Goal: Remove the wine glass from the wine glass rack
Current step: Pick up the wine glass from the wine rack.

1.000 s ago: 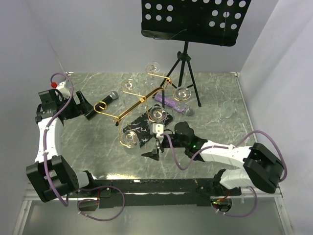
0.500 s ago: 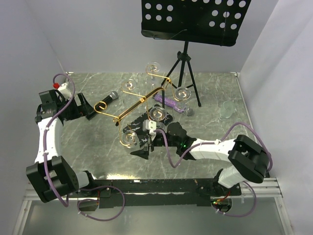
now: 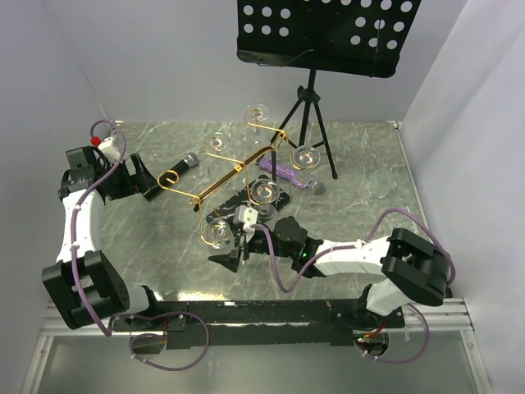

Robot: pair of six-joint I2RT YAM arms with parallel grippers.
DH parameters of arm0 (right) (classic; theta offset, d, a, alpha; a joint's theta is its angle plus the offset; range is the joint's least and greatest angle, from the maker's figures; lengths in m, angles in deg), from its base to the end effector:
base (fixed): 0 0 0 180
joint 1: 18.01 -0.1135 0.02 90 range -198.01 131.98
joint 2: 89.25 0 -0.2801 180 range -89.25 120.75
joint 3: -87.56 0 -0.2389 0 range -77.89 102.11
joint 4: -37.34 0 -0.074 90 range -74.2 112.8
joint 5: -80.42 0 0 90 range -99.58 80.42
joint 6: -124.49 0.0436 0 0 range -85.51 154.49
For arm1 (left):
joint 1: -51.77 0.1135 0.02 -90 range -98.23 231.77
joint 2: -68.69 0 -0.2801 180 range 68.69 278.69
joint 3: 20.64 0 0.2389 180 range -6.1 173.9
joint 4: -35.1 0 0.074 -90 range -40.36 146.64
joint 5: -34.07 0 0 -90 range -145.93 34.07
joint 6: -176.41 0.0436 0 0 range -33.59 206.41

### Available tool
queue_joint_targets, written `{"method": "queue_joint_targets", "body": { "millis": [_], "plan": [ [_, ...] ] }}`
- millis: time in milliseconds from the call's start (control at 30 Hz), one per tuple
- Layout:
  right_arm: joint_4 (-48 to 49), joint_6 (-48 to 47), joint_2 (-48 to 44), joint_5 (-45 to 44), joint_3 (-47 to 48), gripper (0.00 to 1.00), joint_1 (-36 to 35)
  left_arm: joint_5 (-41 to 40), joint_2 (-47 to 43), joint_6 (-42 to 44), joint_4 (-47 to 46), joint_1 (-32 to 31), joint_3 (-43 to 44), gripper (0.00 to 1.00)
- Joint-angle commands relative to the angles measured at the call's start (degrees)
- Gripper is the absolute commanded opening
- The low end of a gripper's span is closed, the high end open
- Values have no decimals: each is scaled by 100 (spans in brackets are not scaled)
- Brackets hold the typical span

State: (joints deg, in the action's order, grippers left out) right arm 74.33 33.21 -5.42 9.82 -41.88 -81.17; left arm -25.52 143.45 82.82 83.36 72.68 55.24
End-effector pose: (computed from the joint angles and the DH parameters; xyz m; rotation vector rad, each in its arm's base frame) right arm 0.1246 0.2783 0.2684 -1.0933 1.1907 1.1056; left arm 0.2518 0.0726 0.3066 -0.2470 2.2878 -0.4796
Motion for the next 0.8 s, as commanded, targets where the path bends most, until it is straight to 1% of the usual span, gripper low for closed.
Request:
{"method": "queue_joint_targets", "body": {
  "millis": [0, 267, 500, 767],
  "plan": [
    [305, 84, 63, -436, 11, 98, -30, 175, 73, 61, -93, -16, 273, 100],
    [209, -39, 81, -604, -68, 97, -30, 219, 144, -27, -172, -16, 247, 100],
    [296, -319, 72, -481, -147, 92, -83, 228, 161, -62, -207, -16, 229, 100],
    [340, -645, 28, -437, -288, 91, -144, 272, 197, -124, -225, -16, 238, 100]
  ]
}}
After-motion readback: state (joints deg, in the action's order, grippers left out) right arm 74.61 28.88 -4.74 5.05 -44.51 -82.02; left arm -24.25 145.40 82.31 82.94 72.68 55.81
